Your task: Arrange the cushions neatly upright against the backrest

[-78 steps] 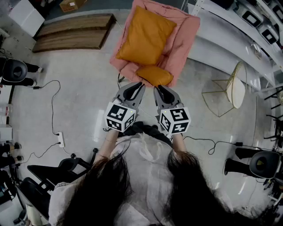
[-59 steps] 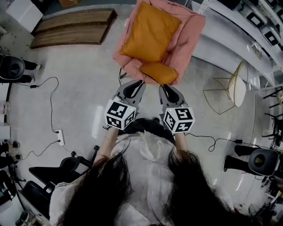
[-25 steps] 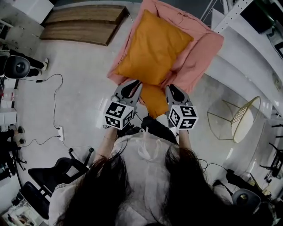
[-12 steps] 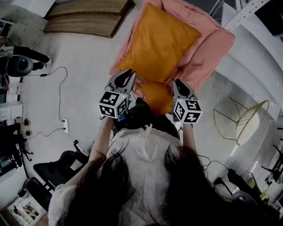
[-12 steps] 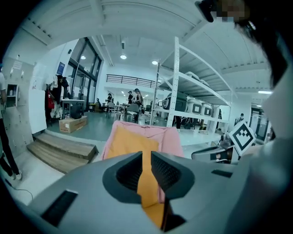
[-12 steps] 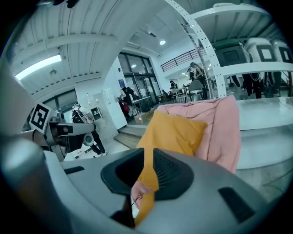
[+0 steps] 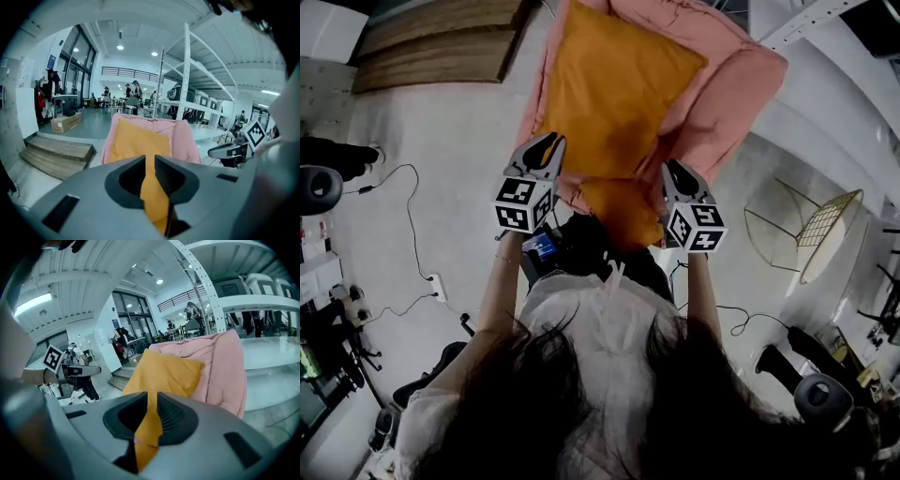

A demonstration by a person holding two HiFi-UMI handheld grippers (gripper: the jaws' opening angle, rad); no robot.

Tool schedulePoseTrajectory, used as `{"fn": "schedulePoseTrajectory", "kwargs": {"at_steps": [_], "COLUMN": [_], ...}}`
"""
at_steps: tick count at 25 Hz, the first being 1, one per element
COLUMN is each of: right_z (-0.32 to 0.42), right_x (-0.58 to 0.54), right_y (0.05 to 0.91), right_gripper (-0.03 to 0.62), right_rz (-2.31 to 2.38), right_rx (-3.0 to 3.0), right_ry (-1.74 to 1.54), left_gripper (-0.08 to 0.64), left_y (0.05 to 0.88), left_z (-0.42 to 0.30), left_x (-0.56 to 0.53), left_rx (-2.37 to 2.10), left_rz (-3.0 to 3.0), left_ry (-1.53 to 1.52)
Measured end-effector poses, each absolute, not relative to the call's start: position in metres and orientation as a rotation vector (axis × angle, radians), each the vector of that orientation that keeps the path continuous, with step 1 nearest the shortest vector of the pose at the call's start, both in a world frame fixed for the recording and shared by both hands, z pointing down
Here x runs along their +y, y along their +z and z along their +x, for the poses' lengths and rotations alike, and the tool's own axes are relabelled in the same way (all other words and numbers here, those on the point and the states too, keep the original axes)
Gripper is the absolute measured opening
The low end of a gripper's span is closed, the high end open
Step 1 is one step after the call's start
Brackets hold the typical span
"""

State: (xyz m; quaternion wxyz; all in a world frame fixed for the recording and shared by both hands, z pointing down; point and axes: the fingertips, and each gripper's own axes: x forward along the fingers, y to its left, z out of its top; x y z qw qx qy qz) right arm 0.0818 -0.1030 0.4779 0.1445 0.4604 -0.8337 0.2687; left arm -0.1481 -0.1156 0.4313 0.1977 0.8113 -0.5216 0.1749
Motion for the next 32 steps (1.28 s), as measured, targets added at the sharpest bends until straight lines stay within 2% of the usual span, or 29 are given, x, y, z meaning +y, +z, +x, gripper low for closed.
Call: {"fn": "schedulePoseTrajectory", "kwargs": {"at_steps": [3,6,10,13,17,24,30,32], "right_z": [0.073,0.073,0.075,0.082,0.100,0.103,0.087,0.085], "right_x": [-0.122,-0.138,-0.169,-0.191,-0.213,-0.237,-0.249,-0.247], "right_y": [0.495,0.513,0.552,0.588,0.641,0.701,0.710,0.710], "right_gripper": [0.073,0.074,0.082,0.223,0.260,0.268,0.265,0.229], "right_rz": [1.308,1.286,1.246,1.202,1.192,1.167,1.146,1.185], "right_rx": [-2.384,-2.374,-2.370,-2.379,-2.322,-2.281,-2.343,-2.315], "right_ry": [0.808,0.867,1.002,1.117,1.296,1.526,1.656,1.663], "left_gripper": [0.063,0.162,0.218,0.252,0.281,0.311,0.316,0.316], "left_y": [0.449,0.461,0.487,0.511,0.536,0.568,0.591,0.595], "left_z": [-0.164,-0.167,-0.172,-0.175,-0.176,-0.195,-0.178,-0.178], "left_x": [-0.143,-0.161,-0.185,-0.199,-0.212,-0.239,-0.254,-0.254], "left_rx": [-1.418,-1.355,-1.310,-1.306,-1.280,-1.215,-1.115,-1.140], "left_rz": [2.264,2.256,2.225,2.170,2.085,2.011,1.978,1.975], "left_ry": [0.521,0.548,0.629,0.683,0.634,0.578,0.547,0.588]}}
